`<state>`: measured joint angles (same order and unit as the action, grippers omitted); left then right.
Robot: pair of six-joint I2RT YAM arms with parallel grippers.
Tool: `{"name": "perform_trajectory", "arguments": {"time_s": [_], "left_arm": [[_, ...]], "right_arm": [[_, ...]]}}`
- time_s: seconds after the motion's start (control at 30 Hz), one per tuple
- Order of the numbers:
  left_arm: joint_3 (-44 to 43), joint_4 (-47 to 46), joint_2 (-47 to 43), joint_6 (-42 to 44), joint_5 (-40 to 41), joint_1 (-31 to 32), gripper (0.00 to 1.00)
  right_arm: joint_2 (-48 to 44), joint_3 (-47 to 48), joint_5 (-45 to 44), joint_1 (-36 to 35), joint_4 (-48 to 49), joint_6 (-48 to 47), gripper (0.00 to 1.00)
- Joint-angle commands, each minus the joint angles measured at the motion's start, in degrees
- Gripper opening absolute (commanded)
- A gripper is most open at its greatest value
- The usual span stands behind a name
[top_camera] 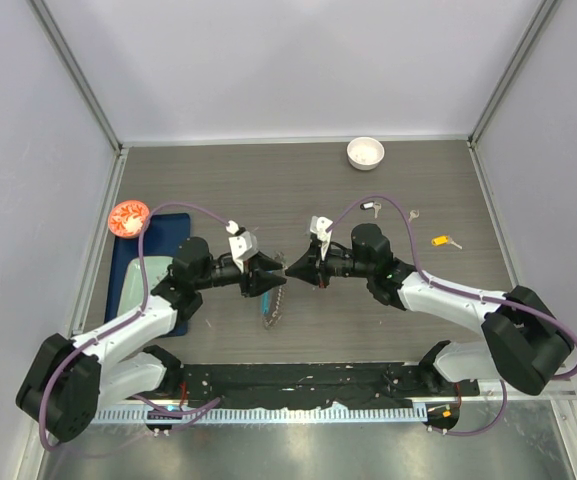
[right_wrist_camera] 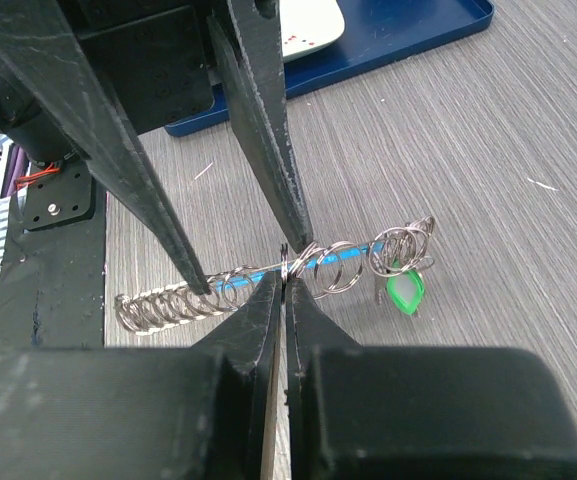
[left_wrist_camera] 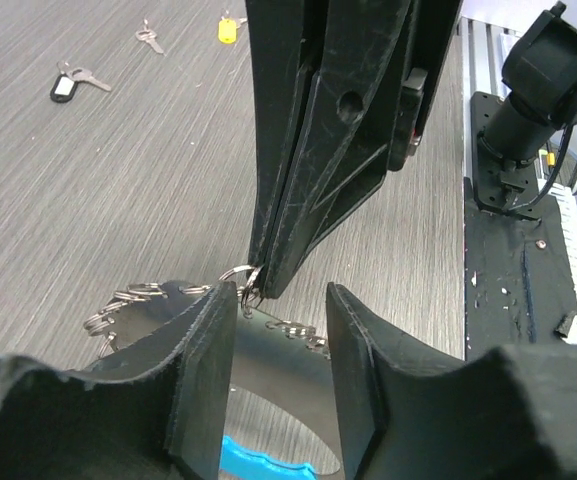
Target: Put the keys on the keyring
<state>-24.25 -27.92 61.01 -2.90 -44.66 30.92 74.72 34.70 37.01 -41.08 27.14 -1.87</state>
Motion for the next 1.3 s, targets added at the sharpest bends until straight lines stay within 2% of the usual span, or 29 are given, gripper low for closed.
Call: {"name": "perform_trajectory", "arguments": {"time_s": [0.0, 0.17, 0.37, 0.5, 0.6, 0.8, 0.87, 1.0, 1.07, 1.2, 1.27], "left_arm": [[-3.2, -1.4, 0.6, -0.4, -1.7, -0.2, 0.47], [-4.8, 2.2, 1.6, 0.5, -2.5, -0.2, 0.48], [-5.5, 5.2, 2.7, 1.8, -2.4, -0.2, 0.43], [-6.4, 8.3, 3.3, 4.0, -1.7, -0.2, 0.35], [-6.9, 9.7, 4.4, 4.8, -1.2, -0.2, 0.33], [-7.8, 10.1, 6.3, 5.1, -2.2, -0.2, 0.19], [-7.9, 10.2, 6.2, 5.3, -2.3, -0.2, 0.19], [-7.7, 10.1, 5.1, 5.5, -2.3, -0.2, 0.00], [-6.9, 9.6, 4.4, 5.7, -0.9, -0.2, 0.00], [-5.1, 7.8, 2.6, 6.1, 1.0, -0.2, 0.00], [-4.1, 6.8, 1.9, 5.9, 0.9, -0.2, 0.00]], "right_arm": [[-0.1, 2.2, 2.6, -1.0, 3.6, -0.3, 0.01], [0.0, 2.2, 2.6, -1.0, 3.6, -0.3, 0.01], [-0.4, 2.2, 2.5, -1.0, 3.4, -0.3, 0.01], [-0.6, 2.2, 2.6, -1.0, 3.2, -0.4, 0.01], [-1.0, 2.2, 2.9, -0.9, 3.1, -0.5, 0.01], [-1.2, 2.3, 3.8, -1.0, 3.1, -0.3, 0.01], [-1.2, 2.4, 3.9, -1.0, 3.1, -0.4, 0.01], [-1.1, 2.6, 3.9, -1.0, 2.7, -0.6, 0.01], [-1.3, 2.8, 4.0, -0.9, 1.9, -0.7, 0.05], [-3.2, 2.7, 1.3, -1.0, 0.9, -0.1, 0.34], [-4.1, 3.7, -0.2, -1.0, -1.2, 0.3, 0.37]]}}
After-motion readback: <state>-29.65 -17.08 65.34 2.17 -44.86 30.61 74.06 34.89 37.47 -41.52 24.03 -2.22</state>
